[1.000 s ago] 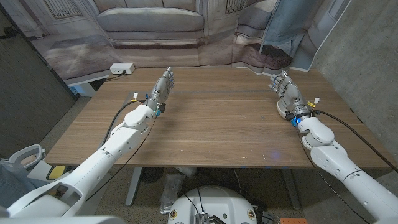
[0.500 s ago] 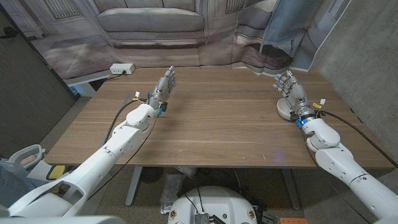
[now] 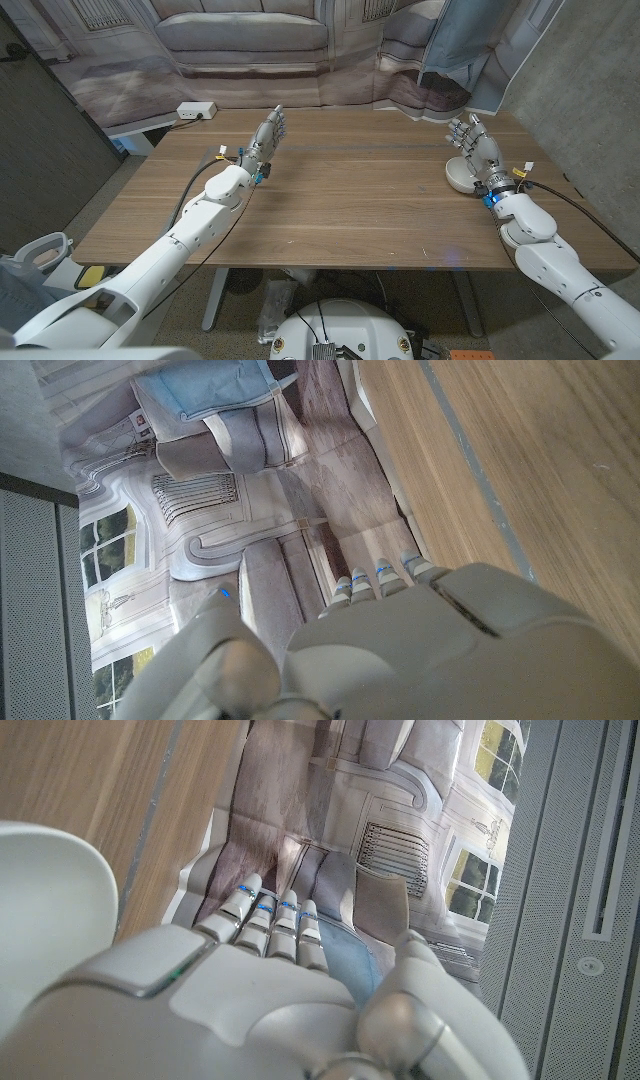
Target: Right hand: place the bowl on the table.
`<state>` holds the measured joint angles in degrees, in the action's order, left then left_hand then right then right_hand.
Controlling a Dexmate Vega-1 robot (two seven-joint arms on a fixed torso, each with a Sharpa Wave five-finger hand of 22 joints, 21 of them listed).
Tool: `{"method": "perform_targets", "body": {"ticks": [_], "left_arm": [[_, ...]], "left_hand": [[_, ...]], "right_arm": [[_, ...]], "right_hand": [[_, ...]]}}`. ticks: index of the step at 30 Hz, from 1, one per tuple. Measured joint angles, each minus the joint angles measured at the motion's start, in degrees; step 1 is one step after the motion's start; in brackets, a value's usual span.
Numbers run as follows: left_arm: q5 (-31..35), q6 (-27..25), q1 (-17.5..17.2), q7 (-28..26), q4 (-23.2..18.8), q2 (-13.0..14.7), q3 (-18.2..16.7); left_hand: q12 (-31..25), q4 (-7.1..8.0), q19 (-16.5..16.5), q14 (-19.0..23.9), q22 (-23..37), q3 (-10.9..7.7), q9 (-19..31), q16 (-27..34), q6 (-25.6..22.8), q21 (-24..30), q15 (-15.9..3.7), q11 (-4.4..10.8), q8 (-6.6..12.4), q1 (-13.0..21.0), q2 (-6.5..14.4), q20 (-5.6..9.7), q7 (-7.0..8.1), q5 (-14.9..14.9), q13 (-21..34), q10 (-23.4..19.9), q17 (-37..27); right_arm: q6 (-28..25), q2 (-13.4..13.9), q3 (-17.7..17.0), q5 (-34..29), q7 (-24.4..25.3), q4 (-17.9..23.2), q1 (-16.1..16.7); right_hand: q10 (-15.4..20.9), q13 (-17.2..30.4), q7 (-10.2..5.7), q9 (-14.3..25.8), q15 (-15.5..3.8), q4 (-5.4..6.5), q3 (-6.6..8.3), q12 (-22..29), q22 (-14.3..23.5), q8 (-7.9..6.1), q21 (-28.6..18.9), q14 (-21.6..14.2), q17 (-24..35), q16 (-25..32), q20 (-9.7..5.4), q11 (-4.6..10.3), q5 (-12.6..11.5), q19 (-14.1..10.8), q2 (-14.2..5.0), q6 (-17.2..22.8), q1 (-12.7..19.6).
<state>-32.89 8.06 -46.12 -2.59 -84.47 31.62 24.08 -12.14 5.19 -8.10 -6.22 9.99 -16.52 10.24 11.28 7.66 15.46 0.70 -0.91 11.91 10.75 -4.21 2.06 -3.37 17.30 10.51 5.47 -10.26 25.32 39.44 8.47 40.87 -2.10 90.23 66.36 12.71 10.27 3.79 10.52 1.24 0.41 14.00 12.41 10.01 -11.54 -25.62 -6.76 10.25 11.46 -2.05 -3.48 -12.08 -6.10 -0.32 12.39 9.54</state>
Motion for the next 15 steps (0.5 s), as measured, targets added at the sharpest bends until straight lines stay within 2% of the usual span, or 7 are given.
{"method": "perform_targets", "body": {"ticks": [15], "left_arm": [[0.2,-0.5,0.1,0.2,-0.6,0.1,0.3]], "left_hand": [[0.0,-0.23,0.0,0.3,0.0,0.23,0.0,0.0,0.0,-0.2,0.29,0.00,0.00,0.0,0.0,0.00,0.00,0.0,0.0,0.0,0.0]], "right_arm": [[0.3,0.6,-1.4,0.8,-0.4,1.2,2.2]], "right_hand": [[0.0,0.0,0.00,0.0,0.00,-0.24,0.25,0.0,0.0,0.00,0.2,0.0,0.3,0.0,0.00,0.00,0.2,0.0,0.00,0.0,0.0]]}}
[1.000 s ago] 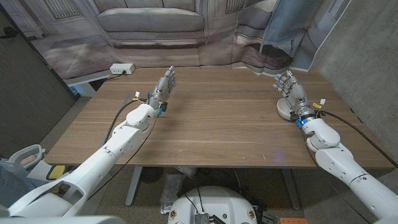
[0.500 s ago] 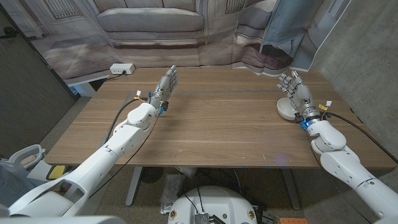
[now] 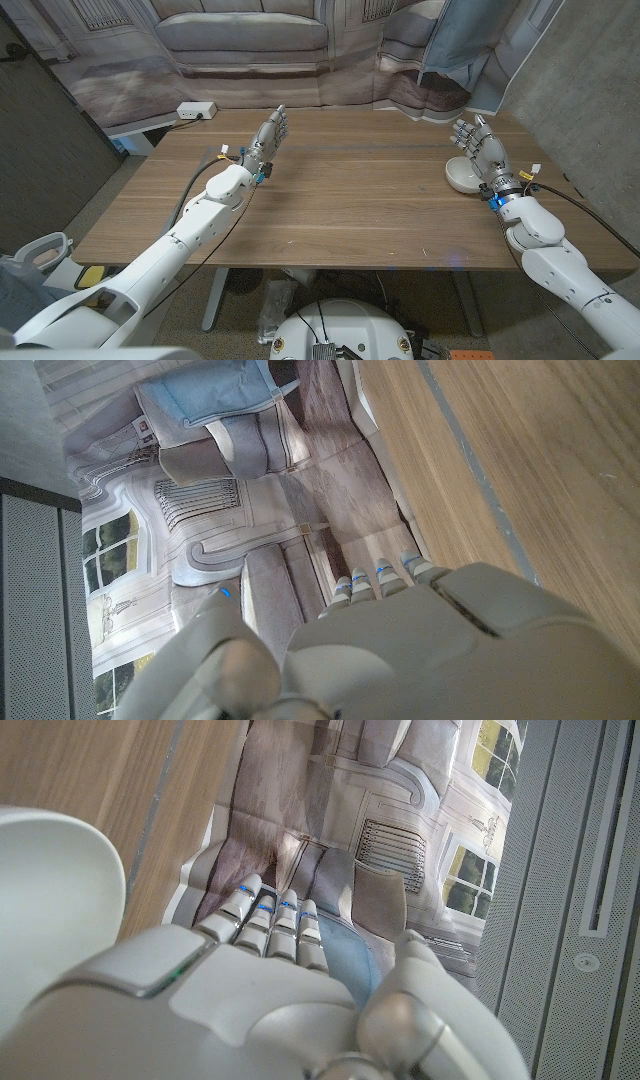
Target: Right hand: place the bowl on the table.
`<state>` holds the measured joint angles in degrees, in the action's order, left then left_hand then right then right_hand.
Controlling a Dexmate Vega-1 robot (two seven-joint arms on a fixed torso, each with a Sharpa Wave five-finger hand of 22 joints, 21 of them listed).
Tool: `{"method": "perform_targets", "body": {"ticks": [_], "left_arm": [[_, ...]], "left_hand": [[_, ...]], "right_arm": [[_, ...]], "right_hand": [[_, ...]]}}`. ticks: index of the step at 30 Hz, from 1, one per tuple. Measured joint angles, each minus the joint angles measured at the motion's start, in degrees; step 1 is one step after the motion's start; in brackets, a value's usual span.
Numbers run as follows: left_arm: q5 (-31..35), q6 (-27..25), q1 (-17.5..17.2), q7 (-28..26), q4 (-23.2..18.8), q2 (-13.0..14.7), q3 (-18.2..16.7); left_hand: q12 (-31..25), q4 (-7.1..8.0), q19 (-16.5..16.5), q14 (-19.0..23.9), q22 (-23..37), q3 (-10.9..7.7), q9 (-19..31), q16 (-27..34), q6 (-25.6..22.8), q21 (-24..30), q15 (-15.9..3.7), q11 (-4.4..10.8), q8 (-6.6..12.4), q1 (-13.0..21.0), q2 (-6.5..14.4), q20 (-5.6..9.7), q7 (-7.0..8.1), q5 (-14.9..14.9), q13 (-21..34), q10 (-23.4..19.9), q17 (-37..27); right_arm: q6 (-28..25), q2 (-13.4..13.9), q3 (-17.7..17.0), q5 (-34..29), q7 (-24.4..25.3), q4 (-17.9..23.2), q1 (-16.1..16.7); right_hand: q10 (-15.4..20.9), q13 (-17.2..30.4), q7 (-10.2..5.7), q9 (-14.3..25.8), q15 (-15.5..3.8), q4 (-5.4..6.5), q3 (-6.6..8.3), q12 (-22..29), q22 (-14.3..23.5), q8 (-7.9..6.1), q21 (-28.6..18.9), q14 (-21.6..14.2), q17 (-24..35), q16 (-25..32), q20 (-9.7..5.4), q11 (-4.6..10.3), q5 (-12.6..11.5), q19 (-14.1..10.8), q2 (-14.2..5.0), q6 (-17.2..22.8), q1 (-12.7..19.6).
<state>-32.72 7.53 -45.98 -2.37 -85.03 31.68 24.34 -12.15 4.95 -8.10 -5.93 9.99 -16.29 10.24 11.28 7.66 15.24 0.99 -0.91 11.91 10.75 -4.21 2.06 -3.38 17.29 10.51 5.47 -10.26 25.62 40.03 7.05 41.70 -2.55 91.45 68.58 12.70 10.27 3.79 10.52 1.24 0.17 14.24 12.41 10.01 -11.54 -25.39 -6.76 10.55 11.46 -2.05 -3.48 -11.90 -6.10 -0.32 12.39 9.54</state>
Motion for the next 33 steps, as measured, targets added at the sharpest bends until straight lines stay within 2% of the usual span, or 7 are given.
{"method": "perform_targets", "body": {"ticks": [14,33], "left_arm": [[0.4,-0.6,-0.6,-0.6,-1.6,0.5,0.1],[0.6,-0.5,0.4,0.2,-1.3,-0.1,0.7]], "left_hand": [[0.0,0.00,0.2,0.0,0.0,0.00,0.0,0.0,-0.2,-0.2,0.00,-0.22,0.00,0.0,0.0,-0.24,-0.21,-0.4,0.0,-0.2,0.0],[0.0,0.00,0.3,0.0,0.0,0.00,0.0,0.0,-0.6,-0.4,0.00,0.10,-0.28,0.3,0.3,-0.29,-0.19,-0.4,0.0,-0.5,0.0]], "right_arm": [[1.8,0.2,-2.0,0.4,-0.9,0.9,2.5],[3.9,0.4,-5.2,-0.4,-0.1,2.8,6.6]], "right_hand": [[0.0,0.0,0.00,0.0,0.00,0.00,0.00,0.0,0.0,0.00,0.4,0.0,0.0,0.0,-0.20,-0.03,0.0,-0.2,0.00,0.0,0.0],[0.2,0.0,0.00,0.0,0.32,0.00,0.00,0.0,0.0,0.00,0.4,-0.3,0.0,0.0,0.00,-0.21,0.3,-0.4,-0.30,0.0,0.3]]}}
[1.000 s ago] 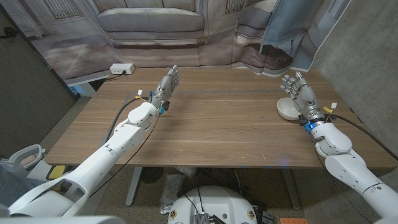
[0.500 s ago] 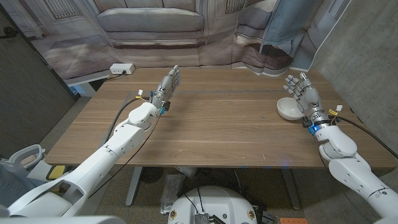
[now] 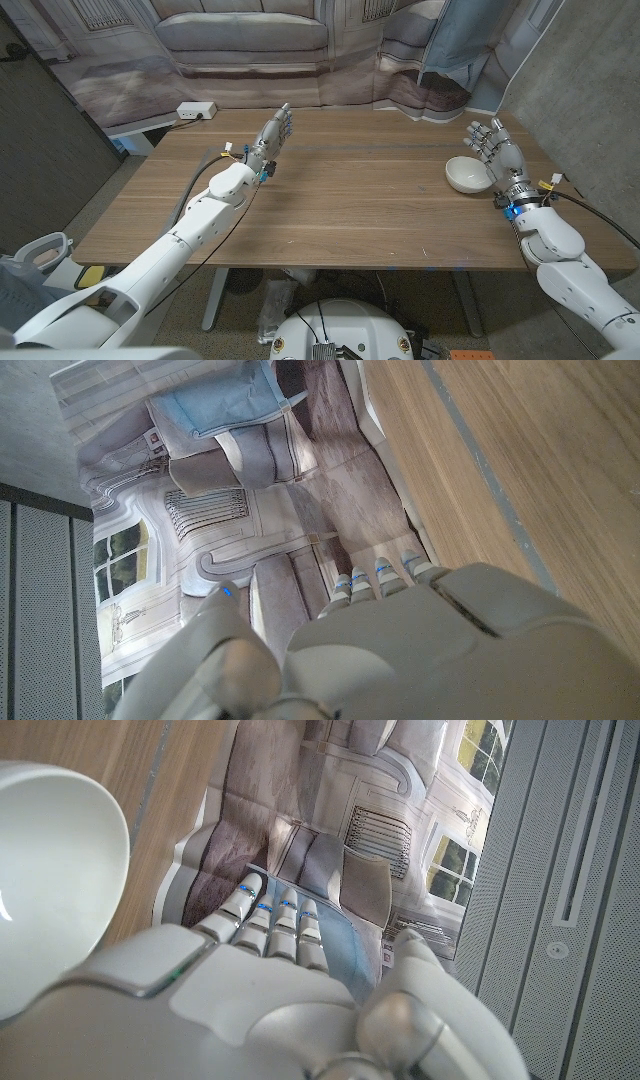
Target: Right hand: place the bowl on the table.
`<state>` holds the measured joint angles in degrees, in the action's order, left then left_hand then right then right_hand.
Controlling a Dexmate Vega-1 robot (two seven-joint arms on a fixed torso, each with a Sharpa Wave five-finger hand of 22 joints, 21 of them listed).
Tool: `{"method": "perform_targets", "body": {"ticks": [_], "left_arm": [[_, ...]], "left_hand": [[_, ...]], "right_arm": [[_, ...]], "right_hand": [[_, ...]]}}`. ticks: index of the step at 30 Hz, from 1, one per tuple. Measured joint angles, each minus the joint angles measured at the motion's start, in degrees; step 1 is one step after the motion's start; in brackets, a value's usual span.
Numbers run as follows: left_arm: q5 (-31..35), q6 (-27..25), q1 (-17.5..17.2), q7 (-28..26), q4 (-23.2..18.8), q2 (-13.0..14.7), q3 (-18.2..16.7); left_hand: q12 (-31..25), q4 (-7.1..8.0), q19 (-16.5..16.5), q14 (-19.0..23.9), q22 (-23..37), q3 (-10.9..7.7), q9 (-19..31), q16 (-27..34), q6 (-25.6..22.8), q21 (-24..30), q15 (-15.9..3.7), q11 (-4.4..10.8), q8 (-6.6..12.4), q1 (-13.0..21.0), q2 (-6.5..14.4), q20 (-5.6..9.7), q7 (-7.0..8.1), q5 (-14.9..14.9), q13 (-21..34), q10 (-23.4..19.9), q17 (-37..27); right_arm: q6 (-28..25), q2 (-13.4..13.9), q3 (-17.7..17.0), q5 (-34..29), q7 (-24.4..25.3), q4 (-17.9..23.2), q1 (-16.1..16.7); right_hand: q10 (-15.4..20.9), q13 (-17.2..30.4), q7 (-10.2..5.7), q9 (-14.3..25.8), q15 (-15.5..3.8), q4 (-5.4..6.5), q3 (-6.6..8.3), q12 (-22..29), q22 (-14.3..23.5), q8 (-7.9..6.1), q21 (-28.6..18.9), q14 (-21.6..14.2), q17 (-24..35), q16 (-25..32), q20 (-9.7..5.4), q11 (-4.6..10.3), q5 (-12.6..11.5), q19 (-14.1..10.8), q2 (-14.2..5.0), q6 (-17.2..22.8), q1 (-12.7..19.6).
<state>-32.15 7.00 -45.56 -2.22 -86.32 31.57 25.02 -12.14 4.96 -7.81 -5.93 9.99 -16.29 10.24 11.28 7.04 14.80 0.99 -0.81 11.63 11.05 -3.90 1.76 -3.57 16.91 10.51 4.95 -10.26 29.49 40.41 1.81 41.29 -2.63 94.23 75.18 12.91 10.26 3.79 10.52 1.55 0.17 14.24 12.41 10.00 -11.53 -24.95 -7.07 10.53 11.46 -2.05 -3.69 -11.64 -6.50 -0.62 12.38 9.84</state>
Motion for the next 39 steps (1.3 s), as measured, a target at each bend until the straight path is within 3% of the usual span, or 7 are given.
{"method": "perform_targets", "body": {"ticks": [39], "left_arm": [[-1.0,0.7,1.5,1.8,2.1,-1.6,0.5]], "left_hand": [[0.0,-0.25,0.3,0.3,0.0,0.25,0.3,0.0,0.0,-0.4,0.26,-0.21,0.05,0.2,0.2,0.29,0.00,0.0,0.0,-0.2,0.0]], "right_arm": [[3.0,-0.3,-3.0,-3.8,0.4,-0.4,2.8]], "right_hand": [[0.2,0.0,0.00,0.0,-0.21,-1.04,0.71,0.0,0.0,0.00,1.0,-0.2,-0.1,-0.3,-0.32,-0.21,0.2,-0.3,-1.59,0.0,1.6]]}}
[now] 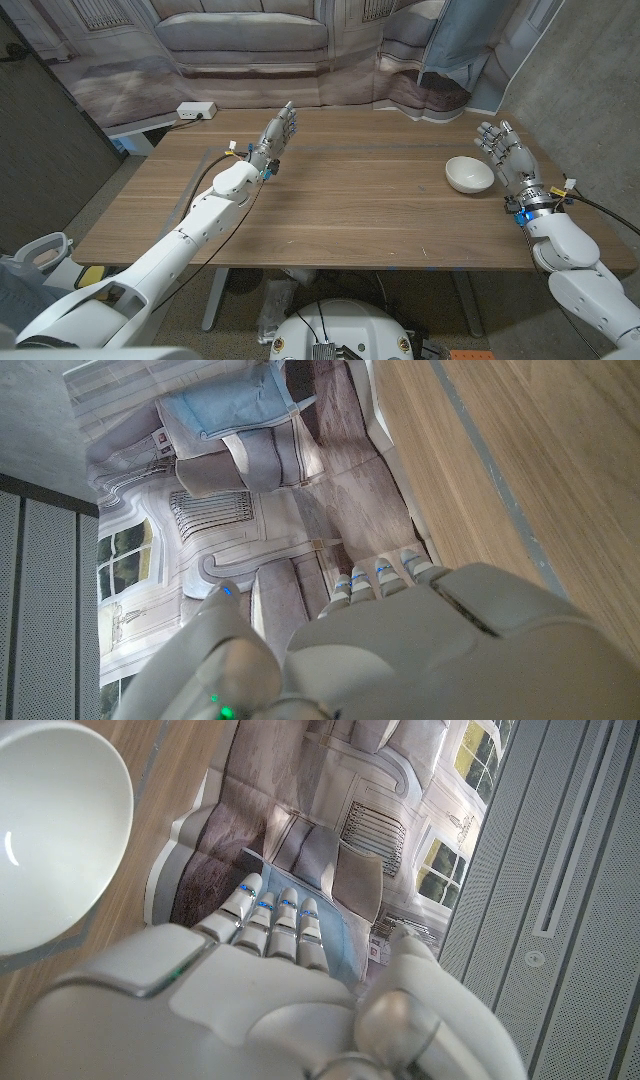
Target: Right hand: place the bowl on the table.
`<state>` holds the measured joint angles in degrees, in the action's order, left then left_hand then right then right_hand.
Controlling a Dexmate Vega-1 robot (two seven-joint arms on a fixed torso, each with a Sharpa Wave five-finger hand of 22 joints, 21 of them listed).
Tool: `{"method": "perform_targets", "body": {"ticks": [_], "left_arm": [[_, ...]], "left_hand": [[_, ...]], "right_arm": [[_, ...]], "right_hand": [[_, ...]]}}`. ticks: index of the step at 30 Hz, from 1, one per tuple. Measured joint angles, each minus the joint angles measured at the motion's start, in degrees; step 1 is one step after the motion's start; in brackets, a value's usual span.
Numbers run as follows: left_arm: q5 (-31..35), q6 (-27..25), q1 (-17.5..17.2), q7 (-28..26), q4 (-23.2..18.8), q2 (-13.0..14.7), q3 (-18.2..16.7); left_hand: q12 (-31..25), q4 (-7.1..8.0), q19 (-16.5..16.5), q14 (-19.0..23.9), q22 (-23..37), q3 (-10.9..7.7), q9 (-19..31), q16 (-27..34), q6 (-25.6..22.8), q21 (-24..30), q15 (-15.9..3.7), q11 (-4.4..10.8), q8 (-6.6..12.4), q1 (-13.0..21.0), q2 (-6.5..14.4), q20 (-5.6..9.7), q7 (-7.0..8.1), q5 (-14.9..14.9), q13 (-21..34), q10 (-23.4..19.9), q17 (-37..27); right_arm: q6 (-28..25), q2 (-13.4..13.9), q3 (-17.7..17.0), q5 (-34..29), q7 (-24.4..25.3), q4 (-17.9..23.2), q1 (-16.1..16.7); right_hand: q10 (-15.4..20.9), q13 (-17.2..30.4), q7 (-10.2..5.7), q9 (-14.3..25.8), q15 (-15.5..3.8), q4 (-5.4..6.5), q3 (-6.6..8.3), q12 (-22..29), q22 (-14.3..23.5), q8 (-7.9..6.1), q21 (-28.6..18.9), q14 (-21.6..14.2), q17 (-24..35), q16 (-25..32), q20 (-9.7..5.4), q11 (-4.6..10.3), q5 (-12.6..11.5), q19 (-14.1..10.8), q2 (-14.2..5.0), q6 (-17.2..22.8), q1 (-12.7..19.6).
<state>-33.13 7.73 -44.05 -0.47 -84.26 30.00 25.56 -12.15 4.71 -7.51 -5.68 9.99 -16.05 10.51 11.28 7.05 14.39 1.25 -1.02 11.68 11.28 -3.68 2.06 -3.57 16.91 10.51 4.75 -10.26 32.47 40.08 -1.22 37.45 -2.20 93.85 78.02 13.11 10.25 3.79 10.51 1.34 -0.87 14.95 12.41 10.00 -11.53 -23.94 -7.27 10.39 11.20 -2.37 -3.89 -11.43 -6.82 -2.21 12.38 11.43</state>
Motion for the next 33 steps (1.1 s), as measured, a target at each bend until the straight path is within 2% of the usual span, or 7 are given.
{"method": "perform_targets", "body": {"ticks": [4,6,13,16,23,33], "left_arm": [[0.0,-0.6,0.2,0.0,-0.4,0.0,0.1],[0.0,-0.9,0.2,-0.1,-0.6,0.0,0.2],[0.2,-1.4,0.3,-0.5,-1.3,0.2,0.3],[0.2,-1.5,0.3,-0.6,-1.5,0.3,0.3],[0.4,-1.9,0.2,-0.7,-2.3,0.8,0.3],[0.5,-2.2,0.1,-0.6,-3.0,1.2,0.3]], "left_hand": [[0.0,0.00,0.0,0.0,0.3,0.00,0.0,0.0,0.0,0.0,0.00,0.00,0.00,0.0,0.0,0.00,0.00,0.0,0.0,0.0,0.0],[0.0,0.00,0.0,0.1,0.3,0.00,0.0,0.0,0.0,0.0,0.10,0.00,0.00,0.0,0.0,0.00,0.00,0.0,0.0,0.0,0.0],[0.0,0.00,0.5,0.4,0.3,0.00,0.0,0.0,-0.3,0.0,-0.05,0.00,0.00,0.2,0.2,0.00,0.07,-0.4,0.0,0.0,0.0],[0.0,0.00,0.5,0.5,0.3,0.00,0.0,0.0,-0.5,0.0,-0.11,0.31,0.00,0.2,0.2,-0.01,-0.12,-0.5,0.0,-0.3,0.0],[0.0,-0.18,0.7,0.8,0.3,0.18,0.0,0.0,-0.5,0.0,0.17,0.31,0.00,0.4,0.4,0.19,-0.12,-0.5,0.0,-0.3,0.0],[0.0,-0.18,1.6,1.3,0.3,0.18,0.0,0.0,-1.7,0.0,0.23,0.01,0.00,0.4,0.4,-0.08,-0.04,-0.5,0.0,-1.4,0.0]], "right_arm": [[0.8,-0.3,-0.1,-0.7,0.0,-0.6,0.0],[1.1,-0.3,-0.1,-1.1,0.1,-0.8,0.0],[2.2,-0.5,-0.2,-3.0,1.0,-1.2,0.1],[2.4,-0.5,-0.2,-3.9,1.5,-1.3,0.2],[2.5,-0.5,-0.4,-6.5,3.3,-1.2,0.6],[2.5,-0.2,-1.1,-10.7,6.0,-0.1,1.5]], "right_hand": [[0.2,0.0,0.00,0.0,0.00,0.00,0.00,0.0,0.0,0.00,0.2,0.0,0.0,0.0,0.32,0.23,0.0,-0.3,0.11,0.0,0.1],[0.8,0.0,-0.23,0.0,0.00,-0.39,0.08,0.0,0.0,0.00,0.2,0.0,0.0,0.0,0.32,-0.01,0.2,-0.3,-0.02,0.2,0.4],[1.0,0.0,-0.32,0.0,0.00,-0.62,0.31,0.0,0.0,0.00,0.7,0.0,0.0,0.0,0.32,-0.20,0.2,-0.3,0.14,0.3,0.6],[0.7,0.0,-0.32,0.0,0.00,-0.62,0.31,0.0,0.0,0.00,0.9,0.0,0.0,-0.2,0.32,0.13,0.4,-0.3,0.18,0.3,1.2],[0.5,0.0,-0.32,0.0,-0.22,-1.10,0.32,0.0,0.0,0.00,0.9,0.2,0.0,-0.4,0.32,0.34,0.4,-0.3,0.18,0.3,1.2],[0.4,0.0,-0.53,0.0,-0.22,-1.10,0.32,0.0,0.0,0.00,1.3,0.2,0.0,-0.4,0.32,0.43,0.4,-0.3,-0.12,0.5,1.5]]}}
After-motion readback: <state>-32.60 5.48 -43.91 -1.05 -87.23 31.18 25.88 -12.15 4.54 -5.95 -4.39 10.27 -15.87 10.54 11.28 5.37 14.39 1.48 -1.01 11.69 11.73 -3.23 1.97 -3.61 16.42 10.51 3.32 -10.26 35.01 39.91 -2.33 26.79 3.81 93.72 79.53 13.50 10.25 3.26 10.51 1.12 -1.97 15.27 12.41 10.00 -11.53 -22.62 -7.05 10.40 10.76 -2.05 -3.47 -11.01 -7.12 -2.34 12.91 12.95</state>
